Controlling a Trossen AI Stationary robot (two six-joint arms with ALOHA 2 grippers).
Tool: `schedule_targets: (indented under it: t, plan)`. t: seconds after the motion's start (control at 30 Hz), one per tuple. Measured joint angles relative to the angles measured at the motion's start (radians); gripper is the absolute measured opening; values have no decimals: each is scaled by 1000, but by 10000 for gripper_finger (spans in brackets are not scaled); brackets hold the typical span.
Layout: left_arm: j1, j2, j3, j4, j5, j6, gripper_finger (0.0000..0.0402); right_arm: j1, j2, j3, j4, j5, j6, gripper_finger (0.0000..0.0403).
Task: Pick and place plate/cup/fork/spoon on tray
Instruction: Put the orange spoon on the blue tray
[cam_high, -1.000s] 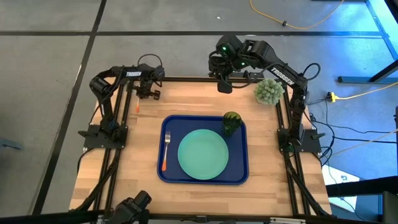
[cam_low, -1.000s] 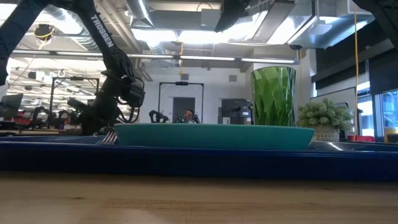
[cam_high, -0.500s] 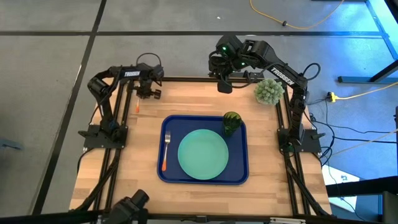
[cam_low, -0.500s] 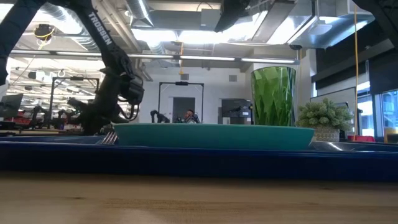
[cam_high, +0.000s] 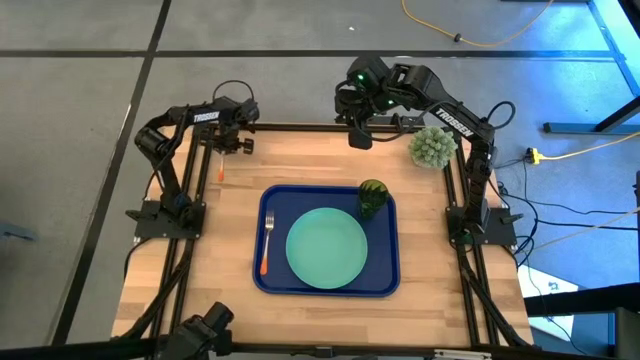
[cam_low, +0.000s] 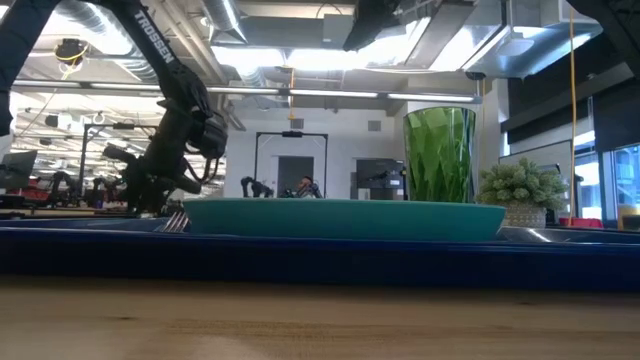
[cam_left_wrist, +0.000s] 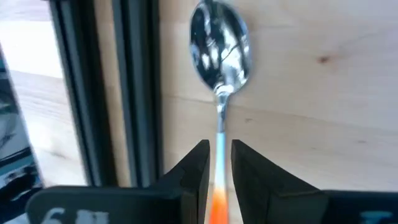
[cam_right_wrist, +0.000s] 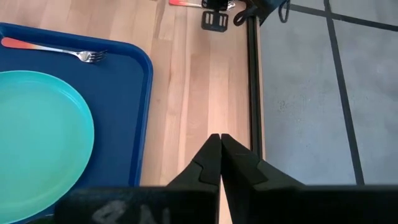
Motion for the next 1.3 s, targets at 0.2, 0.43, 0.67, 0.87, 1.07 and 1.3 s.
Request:
schedule_targets:
  t: [0.2,0.43,0.67,0.87,1.07,1.3]
  plan:
    - [22,11,0,39,41,-4,61,0,0,0,-1,0,0,12]
    - [21,36,0,53,5,-2,63,0,0,0,-1,0,0,12]
    - [8,78,0,52,-35,3,62,0,0,0,-1,0,0,12]
    - [-2,102,1,45,-82,-2,60,0,0,0,-1,0,-23,12]
    - [-6,112,2,33,-101,-4,60,0,0,0,-2,0,-26,12]
    - [-6,112,2,32,-100,-4,55,0,0,0,-2,0,-26,12]
